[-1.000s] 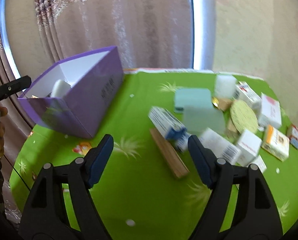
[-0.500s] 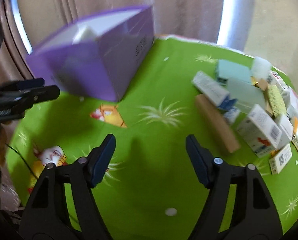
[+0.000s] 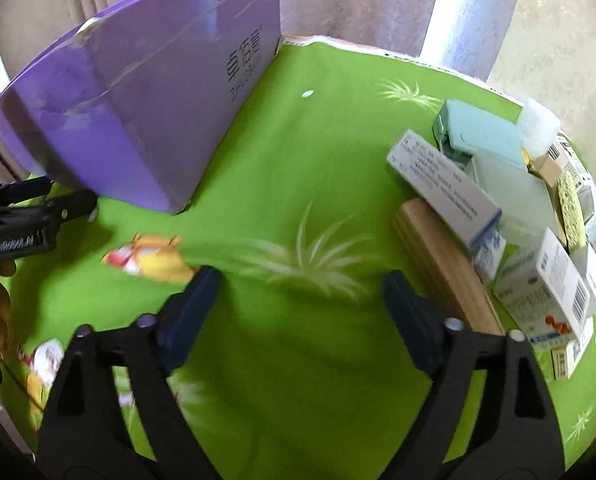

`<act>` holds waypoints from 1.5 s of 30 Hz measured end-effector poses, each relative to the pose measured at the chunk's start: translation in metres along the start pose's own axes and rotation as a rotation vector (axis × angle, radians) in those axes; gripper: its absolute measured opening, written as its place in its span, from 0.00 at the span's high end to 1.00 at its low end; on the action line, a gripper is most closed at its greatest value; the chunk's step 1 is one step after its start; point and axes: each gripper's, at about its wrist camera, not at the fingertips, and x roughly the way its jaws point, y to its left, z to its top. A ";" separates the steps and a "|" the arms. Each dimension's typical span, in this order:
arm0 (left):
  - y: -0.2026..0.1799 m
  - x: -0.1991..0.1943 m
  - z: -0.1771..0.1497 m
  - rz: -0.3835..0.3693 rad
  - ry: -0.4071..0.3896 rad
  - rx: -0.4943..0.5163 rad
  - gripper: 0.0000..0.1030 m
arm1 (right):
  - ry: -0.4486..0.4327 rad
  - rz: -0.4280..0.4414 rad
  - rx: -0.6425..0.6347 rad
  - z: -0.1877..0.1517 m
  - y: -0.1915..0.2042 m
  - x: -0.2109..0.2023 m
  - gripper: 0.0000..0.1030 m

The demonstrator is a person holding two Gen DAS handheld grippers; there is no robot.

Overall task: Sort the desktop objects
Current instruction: 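Move both grippers back over the table toward the remaining boxes, then grasp the white barcode medicine box with the left gripper while the right grasps another white box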

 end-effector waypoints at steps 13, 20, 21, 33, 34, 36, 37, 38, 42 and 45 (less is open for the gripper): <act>-0.009 -0.014 -0.003 0.000 -0.034 0.029 0.03 | -0.113 0.037 -0.028 -0.013 0.009 -0.037 0.06; -0.051 -0.051 -0.004 -0.108 -0.126 0.153 0.03 | -0.169 0.013 0.058 -0.047 -0.037 -0.088 0.06; -0.058 -0.054 -0.003 -0.127 -0.138 0.175 0.03 | -0.175 -0.004 0.085 -0.047 -0.045 -0.090 0.07; -0.226 -0.066 0.011 -0.426 -0.151 0.589 0.02 | -0.229 -0.098 0.140 -0.049 -0.136 -0.095 0.08; -0.234 -0.060 0.015 -0.443 -0.140 0.613 0.02 | -0.227 -0.099 0.124 -0.047 -0.139 -0.093 0.10; -0.242 -0.054 0.022 -0.466 -0.112 0.632 0.02 | -0.242 -0.078 0.070 -0.044 -0.142 -0.092 0.11; -0.244 -0.050 0.027 -0.453 -0.103 0.635 0.02 | -0.247 -0.080 0.044 -0.041 -0.143 -0.091 0.11; -0.246 -0.046 0.030 -0.456 -0.097 0.642 0.02 | -0.252 -0.086 0.006 -0.038 -0.142 -0.090 0.11; -0.252 -0.030 0.040 -0.447 -0.074 0.651 0.02 | -0.240 -0.058 -0.110 -0.028 -0.141 -0.082 0.11; -0.259 -0.020 0.044 -0.457 -0.048 0.664 0.02 | -0.204 -0.034 -0.173 -0.020 -0.142 -0.068 0.16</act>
